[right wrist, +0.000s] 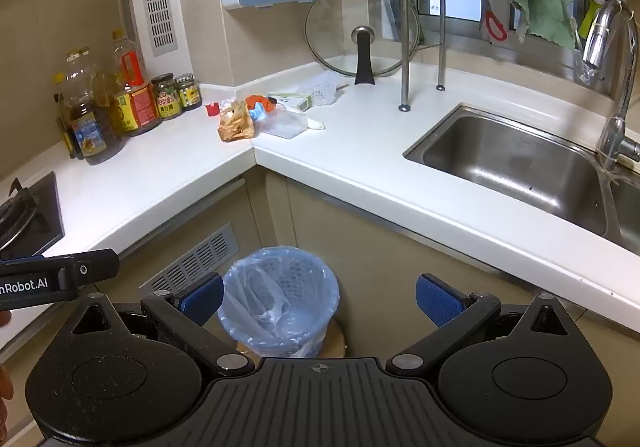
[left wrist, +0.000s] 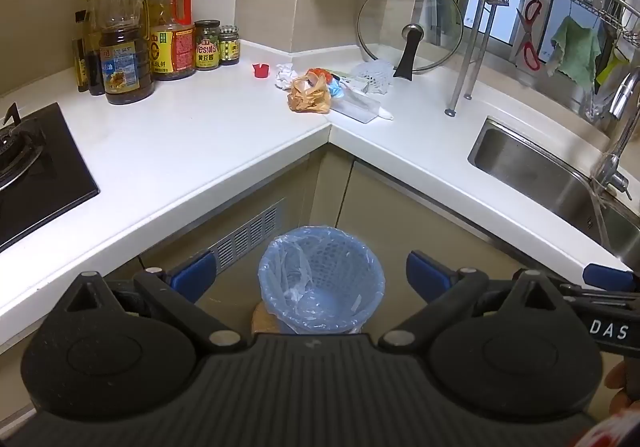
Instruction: Collect trash
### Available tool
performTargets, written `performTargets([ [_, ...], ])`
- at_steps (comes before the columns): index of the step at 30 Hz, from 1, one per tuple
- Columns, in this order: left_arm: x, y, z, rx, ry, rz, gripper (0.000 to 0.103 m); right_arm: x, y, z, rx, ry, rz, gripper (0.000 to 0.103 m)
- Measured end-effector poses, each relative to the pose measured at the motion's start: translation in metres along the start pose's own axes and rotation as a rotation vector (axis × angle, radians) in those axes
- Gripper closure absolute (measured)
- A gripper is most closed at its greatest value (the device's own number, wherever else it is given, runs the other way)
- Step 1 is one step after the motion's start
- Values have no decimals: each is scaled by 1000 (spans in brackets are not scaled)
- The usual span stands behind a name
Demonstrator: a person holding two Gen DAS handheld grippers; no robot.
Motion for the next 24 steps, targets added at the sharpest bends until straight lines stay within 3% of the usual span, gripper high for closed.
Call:
performTargets([
  [8,-1,-2,1,-34,18,9,5,0,1,0,4,0,-1,1],
  [24,-7,-3,4,-25,21,18,5,-1,2,2,8,3,-2,1],
])
Point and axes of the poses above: each gripper's, at about its wrist camera, not at the fingertips, and y roughly against the way its jaws point, x to its right, z to its underside, the point moved 4 cm from there along -y, roughly the way its jaws point, and after that the axes turned 12 degrees about -z, right-handed, at the moved point
